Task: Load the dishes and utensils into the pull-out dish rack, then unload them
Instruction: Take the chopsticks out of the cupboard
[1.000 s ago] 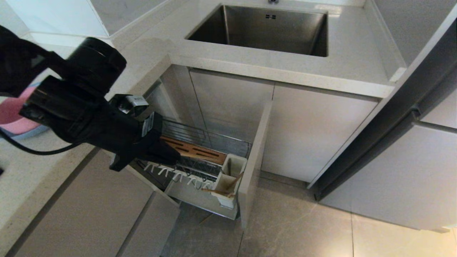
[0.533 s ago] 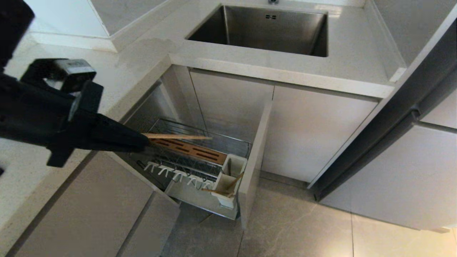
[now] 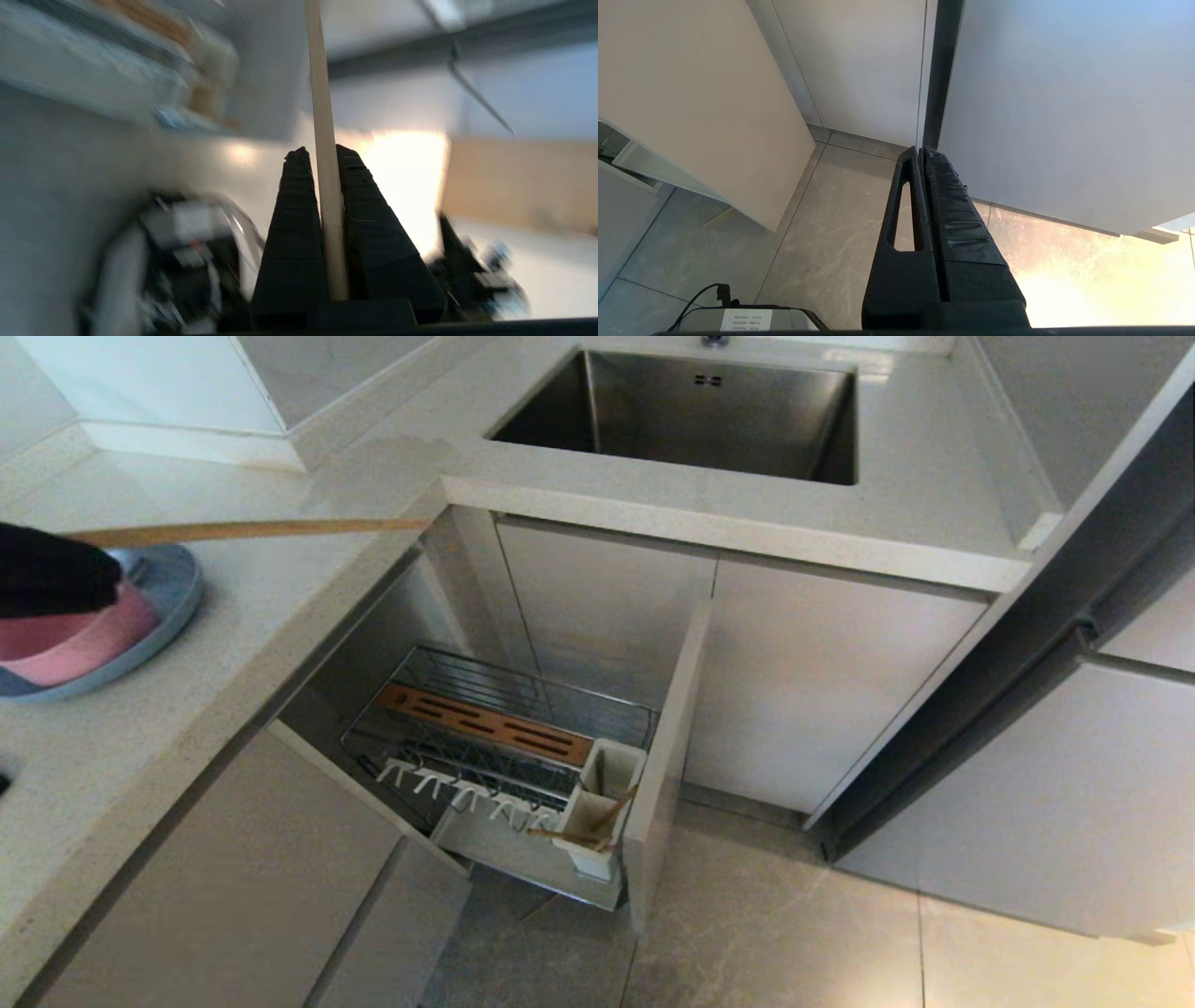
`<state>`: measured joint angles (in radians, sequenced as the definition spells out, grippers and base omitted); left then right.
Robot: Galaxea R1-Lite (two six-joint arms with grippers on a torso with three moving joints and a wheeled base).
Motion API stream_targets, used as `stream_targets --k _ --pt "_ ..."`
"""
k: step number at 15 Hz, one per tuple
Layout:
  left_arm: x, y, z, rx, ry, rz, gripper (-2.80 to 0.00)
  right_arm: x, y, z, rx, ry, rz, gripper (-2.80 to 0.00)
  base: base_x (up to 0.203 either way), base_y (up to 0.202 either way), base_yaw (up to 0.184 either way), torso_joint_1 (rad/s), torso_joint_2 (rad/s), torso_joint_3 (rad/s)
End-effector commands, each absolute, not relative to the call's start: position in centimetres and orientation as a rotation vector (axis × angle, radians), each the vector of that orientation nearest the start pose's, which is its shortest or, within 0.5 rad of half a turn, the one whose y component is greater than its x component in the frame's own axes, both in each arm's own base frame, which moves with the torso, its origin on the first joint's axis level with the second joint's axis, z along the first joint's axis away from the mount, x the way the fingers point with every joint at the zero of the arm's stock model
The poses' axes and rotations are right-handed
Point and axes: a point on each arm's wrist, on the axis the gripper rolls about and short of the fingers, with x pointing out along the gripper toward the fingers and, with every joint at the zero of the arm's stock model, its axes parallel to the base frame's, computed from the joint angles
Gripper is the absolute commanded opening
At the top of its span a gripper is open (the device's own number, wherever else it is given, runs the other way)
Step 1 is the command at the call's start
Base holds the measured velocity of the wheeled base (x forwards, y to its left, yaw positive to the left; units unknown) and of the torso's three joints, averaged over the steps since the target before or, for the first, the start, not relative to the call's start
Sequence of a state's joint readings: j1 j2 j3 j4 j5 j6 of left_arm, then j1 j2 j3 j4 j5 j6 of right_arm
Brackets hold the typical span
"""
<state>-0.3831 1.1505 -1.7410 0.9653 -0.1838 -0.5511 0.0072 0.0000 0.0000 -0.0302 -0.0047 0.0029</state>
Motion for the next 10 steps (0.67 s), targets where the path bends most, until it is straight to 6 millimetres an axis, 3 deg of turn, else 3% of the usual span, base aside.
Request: stream_targets --k 1,10 --pt "4.6 -2.1 40.2 -0.490 0.433 -0.403 -2.80 -2.2 0.0 7.6 0.003 -0.022 0.003 -2.80 0.000 0.000 0.000 0.000 0.00 0.000" --pt "2.4 0.3 42.1 -0.404 0.153 0.161 -2.80 -2.2 0.0 7.6 0.003 -0.023 0.003 -2.80 0.000 0.000 0.000 0.000 0.00 0.000"
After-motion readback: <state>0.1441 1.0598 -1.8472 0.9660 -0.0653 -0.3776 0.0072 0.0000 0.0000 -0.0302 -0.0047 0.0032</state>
